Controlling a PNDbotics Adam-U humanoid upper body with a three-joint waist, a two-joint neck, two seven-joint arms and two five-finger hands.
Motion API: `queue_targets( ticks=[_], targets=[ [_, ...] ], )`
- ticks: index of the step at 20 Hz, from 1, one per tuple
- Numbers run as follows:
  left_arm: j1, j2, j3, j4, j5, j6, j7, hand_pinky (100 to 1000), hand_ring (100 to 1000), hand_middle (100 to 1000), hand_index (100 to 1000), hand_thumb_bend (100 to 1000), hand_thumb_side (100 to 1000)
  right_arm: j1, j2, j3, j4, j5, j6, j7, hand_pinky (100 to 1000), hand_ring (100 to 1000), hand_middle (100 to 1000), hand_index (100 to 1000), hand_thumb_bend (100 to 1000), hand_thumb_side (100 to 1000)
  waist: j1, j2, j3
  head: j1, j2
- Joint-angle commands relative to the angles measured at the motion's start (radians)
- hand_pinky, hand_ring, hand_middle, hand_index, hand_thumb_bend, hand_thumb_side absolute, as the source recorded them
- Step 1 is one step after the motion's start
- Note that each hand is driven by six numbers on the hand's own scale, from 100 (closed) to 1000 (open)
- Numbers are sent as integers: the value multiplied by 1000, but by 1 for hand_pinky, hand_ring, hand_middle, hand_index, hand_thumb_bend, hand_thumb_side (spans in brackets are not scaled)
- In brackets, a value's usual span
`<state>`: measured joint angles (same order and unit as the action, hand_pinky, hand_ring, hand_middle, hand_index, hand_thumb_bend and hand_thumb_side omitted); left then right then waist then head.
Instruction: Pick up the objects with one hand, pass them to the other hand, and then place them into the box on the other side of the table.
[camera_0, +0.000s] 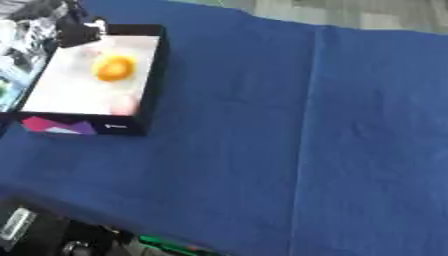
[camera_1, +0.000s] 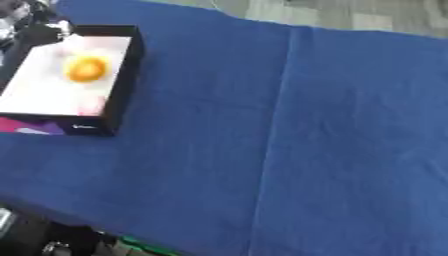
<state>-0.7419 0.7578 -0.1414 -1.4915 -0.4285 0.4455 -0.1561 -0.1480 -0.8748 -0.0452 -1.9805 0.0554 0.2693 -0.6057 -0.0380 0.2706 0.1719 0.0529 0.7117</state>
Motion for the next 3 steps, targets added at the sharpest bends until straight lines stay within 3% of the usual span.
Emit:
queue_targets(
  ticks=[1,3],
  targets=[
    [30,17,80,-165,321,-134,255,793,720,742,840,100,574,12,0,-38,-20,-44,-38,-63,567,731,852,799,239,280,1,-29,1,-90,2],
    [63,5,94,-216,497,-239,382,795,724,737,835,100,572,22,17,-50,-20,-75,-80,-112,565,729,847,791,211,251,0,-34,0,-126,-1]
  ],
)
